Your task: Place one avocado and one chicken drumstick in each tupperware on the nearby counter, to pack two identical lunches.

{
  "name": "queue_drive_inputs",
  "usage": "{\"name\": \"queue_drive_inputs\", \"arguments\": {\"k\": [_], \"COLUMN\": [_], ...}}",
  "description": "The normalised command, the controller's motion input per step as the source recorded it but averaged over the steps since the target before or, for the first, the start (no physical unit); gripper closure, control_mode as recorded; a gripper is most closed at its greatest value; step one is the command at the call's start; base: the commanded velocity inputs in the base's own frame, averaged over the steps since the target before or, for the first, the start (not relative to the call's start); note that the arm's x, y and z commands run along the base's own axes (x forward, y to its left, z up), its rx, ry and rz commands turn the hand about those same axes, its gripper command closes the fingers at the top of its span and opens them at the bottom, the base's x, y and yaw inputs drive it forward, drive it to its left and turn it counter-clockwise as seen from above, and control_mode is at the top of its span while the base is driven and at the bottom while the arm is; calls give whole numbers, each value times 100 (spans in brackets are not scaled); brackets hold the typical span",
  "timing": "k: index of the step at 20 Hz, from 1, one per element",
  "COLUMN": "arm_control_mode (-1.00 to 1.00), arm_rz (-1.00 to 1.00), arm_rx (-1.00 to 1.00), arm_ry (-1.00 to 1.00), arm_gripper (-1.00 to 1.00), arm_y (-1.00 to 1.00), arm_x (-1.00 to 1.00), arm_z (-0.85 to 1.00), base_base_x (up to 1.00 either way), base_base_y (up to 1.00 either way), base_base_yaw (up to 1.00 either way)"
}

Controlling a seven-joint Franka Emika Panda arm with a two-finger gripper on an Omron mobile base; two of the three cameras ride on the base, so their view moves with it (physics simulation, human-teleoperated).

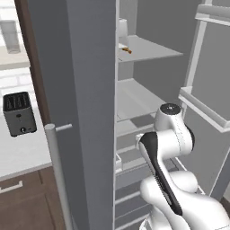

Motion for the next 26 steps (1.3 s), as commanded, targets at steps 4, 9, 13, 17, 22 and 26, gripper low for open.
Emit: {"name": "queue_drive_inputs", "arguments": {"k": [4,9,13,17,22,26], "arm_control_mode": [100,100,100,-100,-100,-100], "arm_rz": [0,0,0,25,36,30], "arm_rx": [0,0,0,0,0,-4], "arm_ry": [0,0,0,-17,-48,-54], "arm_gripper": [-100,-100,-100,-100,-100,-100], "arm_y": [0,0,0,0,0,1], "arm_x": [0,0,0,30,6,1], "arm_z": [0,0,0,72,100,100], "base_base_x": [6,76,74,12,0,0], "base_base_y": [0,2,0,0,0,0], "base_base_yaw": [3,9,22,8,0,0]}}
